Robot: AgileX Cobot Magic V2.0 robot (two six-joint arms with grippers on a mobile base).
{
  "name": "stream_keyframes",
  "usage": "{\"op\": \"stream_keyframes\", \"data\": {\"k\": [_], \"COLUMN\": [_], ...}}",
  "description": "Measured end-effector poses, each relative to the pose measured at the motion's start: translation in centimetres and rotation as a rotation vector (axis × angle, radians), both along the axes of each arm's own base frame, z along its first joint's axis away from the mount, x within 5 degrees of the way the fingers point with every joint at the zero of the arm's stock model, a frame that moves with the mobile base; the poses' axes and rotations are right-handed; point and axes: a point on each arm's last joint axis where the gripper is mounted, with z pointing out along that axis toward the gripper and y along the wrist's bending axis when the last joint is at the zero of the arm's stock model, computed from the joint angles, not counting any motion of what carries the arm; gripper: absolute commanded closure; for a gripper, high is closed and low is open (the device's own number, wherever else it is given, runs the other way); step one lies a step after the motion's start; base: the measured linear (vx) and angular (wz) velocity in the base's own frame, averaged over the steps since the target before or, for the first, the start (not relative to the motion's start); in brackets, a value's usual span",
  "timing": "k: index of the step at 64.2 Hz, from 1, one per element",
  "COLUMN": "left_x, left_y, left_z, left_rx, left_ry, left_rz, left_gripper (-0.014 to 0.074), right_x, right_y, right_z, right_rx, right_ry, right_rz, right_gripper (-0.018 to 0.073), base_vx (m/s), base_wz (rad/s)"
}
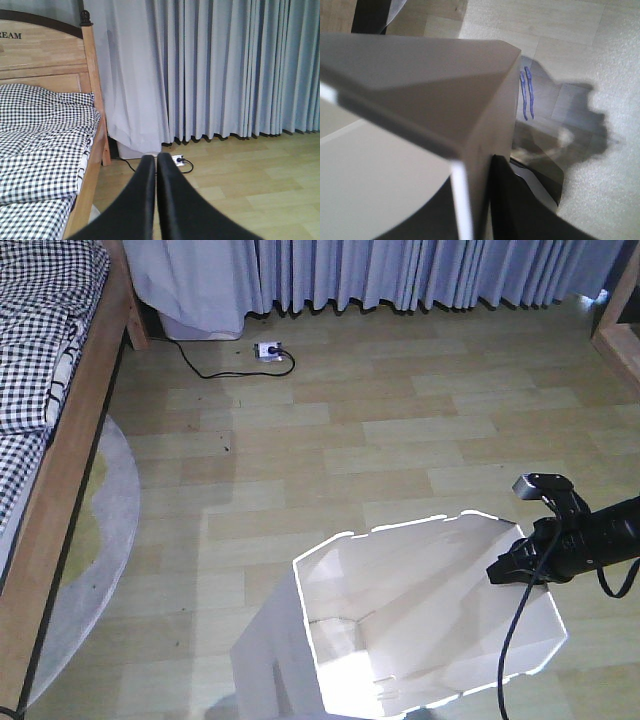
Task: Move trash bin to bedside with robot
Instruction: 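Carry the bin in the right gripper while driving along the bed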
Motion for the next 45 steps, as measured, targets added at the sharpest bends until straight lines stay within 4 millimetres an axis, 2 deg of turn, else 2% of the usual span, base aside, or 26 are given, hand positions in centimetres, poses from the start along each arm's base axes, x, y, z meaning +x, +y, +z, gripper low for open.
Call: {"op": "stream_keyframes", "data": {"k": [45], "left_x": [0.0], "left_y": [0.0], "left_z": [0.0], "left_rx": [0.0], "left_ry": [0.0], "left_rz": [0.0], "left_gripper": [0.0603], "right_x": [0.0], "right_y": [0.0], "right_z": [0.0], "right_rx": [0.0], "right_ry": [0.0], "right_rz": [0.0], "right_gripper": [0.0563], "base_vx": [0.22], "base_wz": [0.0]}}
